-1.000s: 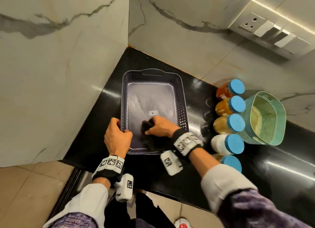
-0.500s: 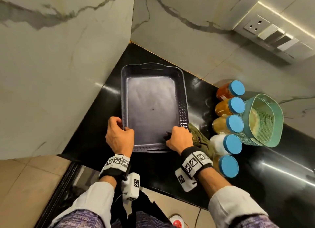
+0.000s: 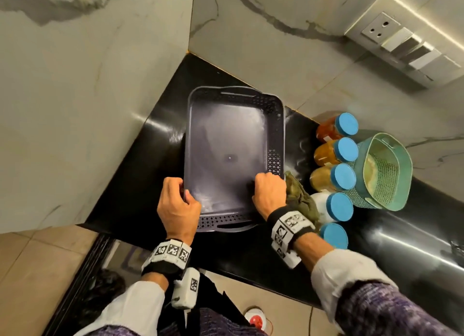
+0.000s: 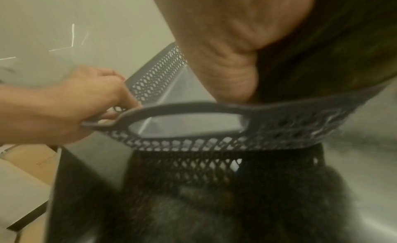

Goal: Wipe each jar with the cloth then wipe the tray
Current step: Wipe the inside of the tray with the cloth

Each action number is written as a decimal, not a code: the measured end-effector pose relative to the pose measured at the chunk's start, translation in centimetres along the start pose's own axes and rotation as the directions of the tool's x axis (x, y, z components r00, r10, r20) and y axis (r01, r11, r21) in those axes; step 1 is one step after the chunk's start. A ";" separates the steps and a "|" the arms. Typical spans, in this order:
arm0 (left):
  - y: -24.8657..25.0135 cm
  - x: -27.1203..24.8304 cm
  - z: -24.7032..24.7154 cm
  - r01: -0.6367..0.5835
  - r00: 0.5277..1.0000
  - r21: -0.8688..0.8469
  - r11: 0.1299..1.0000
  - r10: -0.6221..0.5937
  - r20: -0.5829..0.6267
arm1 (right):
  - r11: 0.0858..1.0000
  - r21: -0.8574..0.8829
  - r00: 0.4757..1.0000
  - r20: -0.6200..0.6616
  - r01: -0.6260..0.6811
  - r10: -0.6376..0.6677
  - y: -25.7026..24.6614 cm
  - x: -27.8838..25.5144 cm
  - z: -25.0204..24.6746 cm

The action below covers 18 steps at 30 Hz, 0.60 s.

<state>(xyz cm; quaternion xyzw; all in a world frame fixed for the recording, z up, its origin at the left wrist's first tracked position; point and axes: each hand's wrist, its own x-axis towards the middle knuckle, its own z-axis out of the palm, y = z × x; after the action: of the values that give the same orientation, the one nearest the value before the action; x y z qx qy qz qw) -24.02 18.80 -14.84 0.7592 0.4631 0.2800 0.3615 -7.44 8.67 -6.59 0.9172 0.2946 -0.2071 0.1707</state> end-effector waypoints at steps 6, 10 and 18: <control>0.7 0.3 0.4 0.152 0.987 -0.063 0.986 -0.156 -0.047 | 0.985 0.167 0.998 0.054 -0.046 0.037 -2.5 -2.5 3.5; 0.8 0.4 0.6 0.123 0.991 -0.070 0.990 -0.126 -0.039 | 0.952 0.290 0.994 0.087 -0.093 0.071 -3.7 -3.7 4.2; 0.7 -0.1 0.5 0.123 0.992 -0.076 0.989 -0.125 -0.025 | 0.771 0.631 0.996 0.044 -0.088 0.078 -9.7 -4.6 5.2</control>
<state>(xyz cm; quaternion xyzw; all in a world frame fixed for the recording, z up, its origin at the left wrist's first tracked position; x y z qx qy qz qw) -23.31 18.29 -14.58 0.7107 0.5039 0.2853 0.3994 -18.27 11.73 -10.68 0.9317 0.1660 -0.2930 -0.1358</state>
